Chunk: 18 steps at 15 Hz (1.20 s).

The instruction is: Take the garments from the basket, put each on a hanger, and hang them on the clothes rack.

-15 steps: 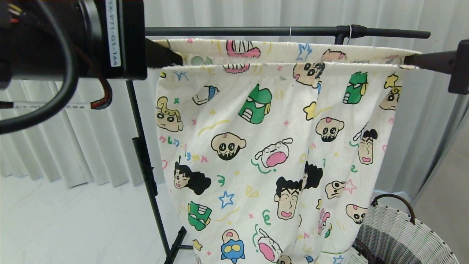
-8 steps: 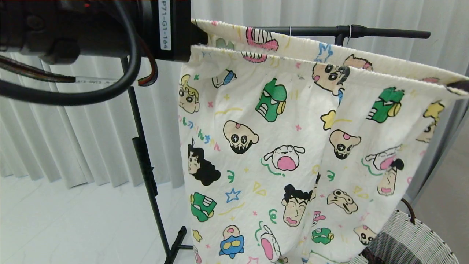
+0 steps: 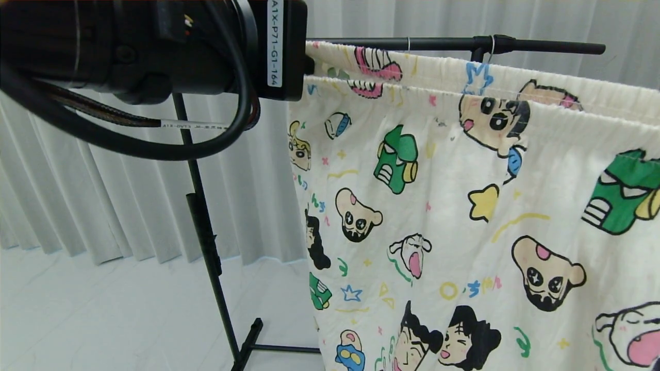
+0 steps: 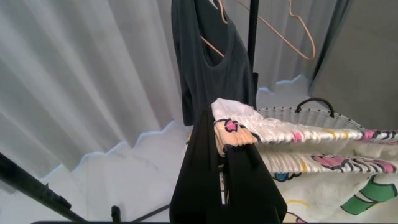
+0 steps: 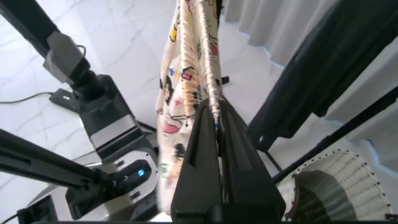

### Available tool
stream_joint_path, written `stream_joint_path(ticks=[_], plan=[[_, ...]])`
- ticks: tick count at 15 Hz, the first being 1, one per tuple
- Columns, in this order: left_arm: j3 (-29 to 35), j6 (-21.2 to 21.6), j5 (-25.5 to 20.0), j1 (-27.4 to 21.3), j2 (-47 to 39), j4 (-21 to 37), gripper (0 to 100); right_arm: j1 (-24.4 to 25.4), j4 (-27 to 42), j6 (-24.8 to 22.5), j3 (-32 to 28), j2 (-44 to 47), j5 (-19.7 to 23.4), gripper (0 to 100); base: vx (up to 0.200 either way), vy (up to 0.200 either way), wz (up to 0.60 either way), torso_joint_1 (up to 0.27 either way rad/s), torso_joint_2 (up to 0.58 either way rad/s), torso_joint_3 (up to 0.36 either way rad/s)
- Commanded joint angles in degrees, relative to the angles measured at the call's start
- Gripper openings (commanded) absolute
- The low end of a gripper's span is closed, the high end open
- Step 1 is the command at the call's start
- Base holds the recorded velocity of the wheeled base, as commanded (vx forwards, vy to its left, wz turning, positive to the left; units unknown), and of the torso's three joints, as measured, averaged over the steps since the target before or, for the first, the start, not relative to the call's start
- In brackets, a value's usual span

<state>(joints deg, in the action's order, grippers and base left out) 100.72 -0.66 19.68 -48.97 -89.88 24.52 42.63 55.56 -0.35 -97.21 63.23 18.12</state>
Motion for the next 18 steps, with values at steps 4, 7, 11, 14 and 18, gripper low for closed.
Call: stream_joint_path(ticks=[4, 7, 11, 14, 18], plan=[[0.18, -5.05, 0.10, -0.69, 4.19, 13.10, 0, -1.85, -4.41, -0.35, 1.76, 2.33, -10.73, 0, 0.000, 0.000, 0.00, 0.000, 0.00, 0.000], [0.36, -13.49, -0.43, -6.23, 7.88, 25.58, 0, -1.59, -20.06, -0.70, 7.12, 4.71, -11.35, 0, 0.000, 0.000, 0.00, 0.000, 0.00, 0.000], [0.80, -24.48, -4.82, -17.65, 11.83, 32.17, 0, 2.46, -41.33, -1.14, 10.28, 11.30, -9.24, 0, 0.000, 0.000, 0.00, 0.000, 0.00, 0.000], [0.80, -28.43, -5.79, -25.12, 12.80, 32.17, 0, 5.89, -45.90, -1.14, 9.93, 14.99, -9.33, 0, 0.000, 0.000, 0.00, 0.000, 0.00, 0.000], [0.71, -28.61, -5.88, -26.18, 13.15, 32.17, 0, 6.24, -45.63, -1.14, 10.11, 14.55, -9.68, 0, 0.000, 0.000, 0.00, 0.000, 0.00, 0.000]])
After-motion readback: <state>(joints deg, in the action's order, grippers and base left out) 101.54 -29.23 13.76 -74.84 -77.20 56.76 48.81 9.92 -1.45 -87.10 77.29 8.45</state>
